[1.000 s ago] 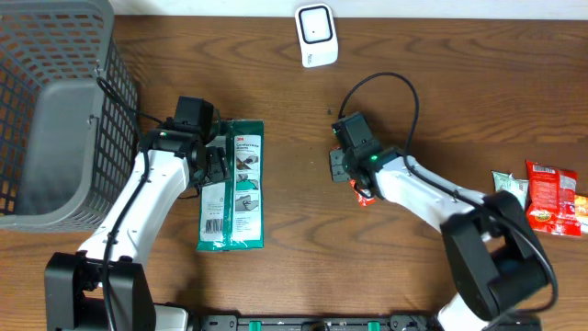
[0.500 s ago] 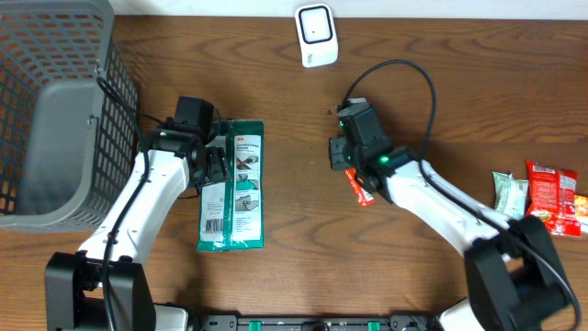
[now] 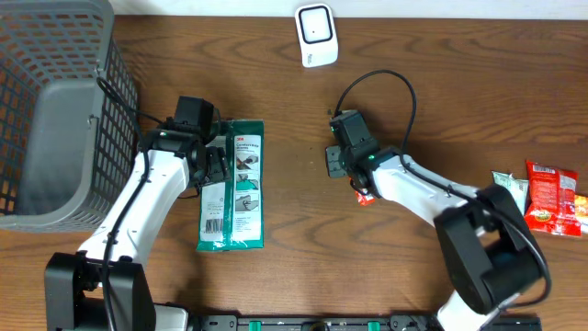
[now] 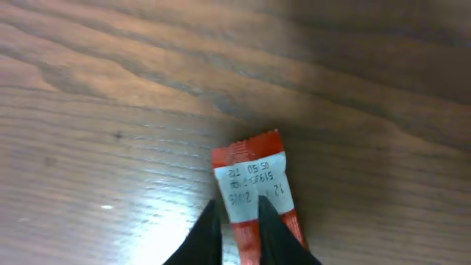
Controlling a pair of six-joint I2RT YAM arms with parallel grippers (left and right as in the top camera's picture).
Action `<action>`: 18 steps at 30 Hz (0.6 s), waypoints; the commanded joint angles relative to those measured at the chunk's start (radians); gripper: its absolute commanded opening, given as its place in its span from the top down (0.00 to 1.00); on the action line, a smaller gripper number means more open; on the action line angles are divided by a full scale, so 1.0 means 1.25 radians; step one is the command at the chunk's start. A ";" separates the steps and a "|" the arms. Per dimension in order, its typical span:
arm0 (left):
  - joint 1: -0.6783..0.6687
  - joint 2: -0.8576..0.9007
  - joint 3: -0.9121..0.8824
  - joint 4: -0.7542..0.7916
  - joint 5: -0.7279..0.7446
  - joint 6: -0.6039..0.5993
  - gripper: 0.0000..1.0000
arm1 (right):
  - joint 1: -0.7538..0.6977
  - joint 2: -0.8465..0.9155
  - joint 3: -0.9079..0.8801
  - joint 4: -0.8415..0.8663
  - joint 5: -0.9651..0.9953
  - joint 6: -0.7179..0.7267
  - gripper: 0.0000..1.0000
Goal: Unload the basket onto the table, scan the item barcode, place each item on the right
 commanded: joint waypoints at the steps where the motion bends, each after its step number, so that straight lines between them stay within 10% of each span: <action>1: 0.005 -0.006 0.012 0.000 -0.005 0.004 0.15 | 0.002 -0.103 0.009 -0.013 -0.006 -0.011 0.83; 18: 0.005 -0.006 0.012 0.000 -0.005 0.004 0.15 | 0.003 -0.099 0.005 -0.341 -0.015 -0.005 0.87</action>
